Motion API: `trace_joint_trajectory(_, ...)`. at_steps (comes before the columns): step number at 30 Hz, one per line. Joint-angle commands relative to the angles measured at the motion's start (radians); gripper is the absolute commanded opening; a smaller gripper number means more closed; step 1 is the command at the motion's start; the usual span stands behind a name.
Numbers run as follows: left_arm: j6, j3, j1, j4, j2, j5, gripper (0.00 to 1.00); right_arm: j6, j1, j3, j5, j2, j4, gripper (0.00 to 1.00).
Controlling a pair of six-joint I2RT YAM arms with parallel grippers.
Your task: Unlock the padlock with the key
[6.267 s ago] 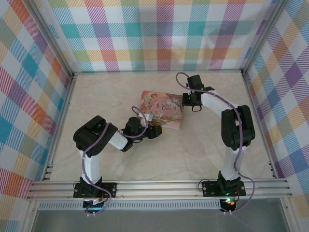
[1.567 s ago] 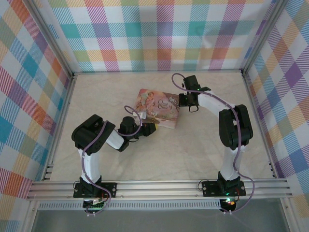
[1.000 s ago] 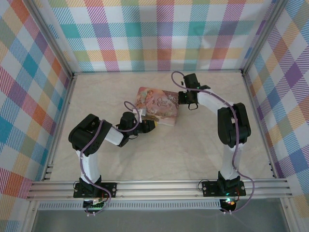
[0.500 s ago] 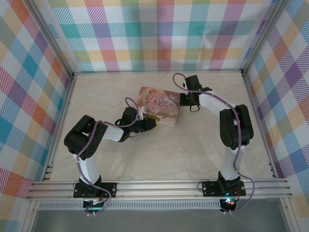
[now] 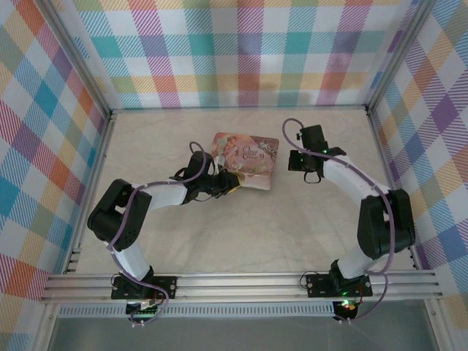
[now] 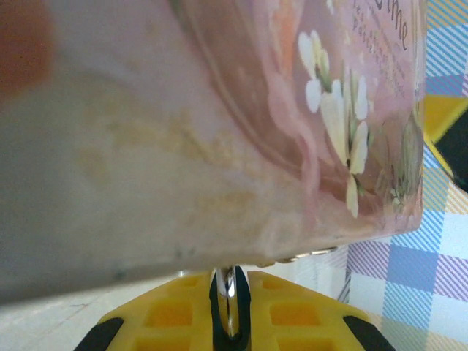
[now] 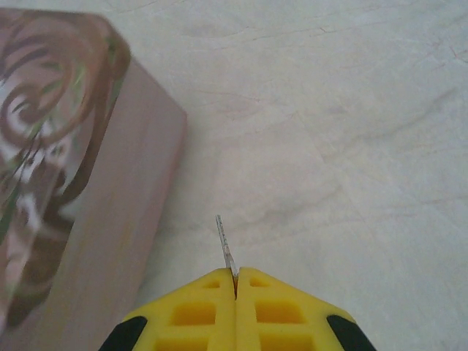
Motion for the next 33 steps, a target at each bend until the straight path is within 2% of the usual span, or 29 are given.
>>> trace_joint_trajectory(1,-0.047,0.067,-0.017,-0.042,-0.039,0.059,0.08,0.057,0.001,-0.066,-0.076,-0.099,0.044,0.00)
trace_joint_trajectory(9,-0.125,0.094,-0.019,-0.009,-0.050,0.065,0.08,0.120,0.000,-0.216,-0.254,-0.351,0.104,0.00)
trace_joint_trajectory(16,-0.154,0.074,-0.022,0.015,-0.083,0.040,0.08,0.155,0.000,-0.245,-0.411,-0.506,0.118,0.00)
trace_joint_trajectory(26,-0.170,0.061,-0.023,0.037,-0.097,0.024,0.08,0.263,0.002,-0.301,-0.569,-0.628,0.210,0.00)
trace_joint_trajectory(33,-0.187,0.065,-0.024,0.053,-0.100,0.020,0.09,0.375,0.031,-0.391,-0.592,-0.687,0.315,0.00)
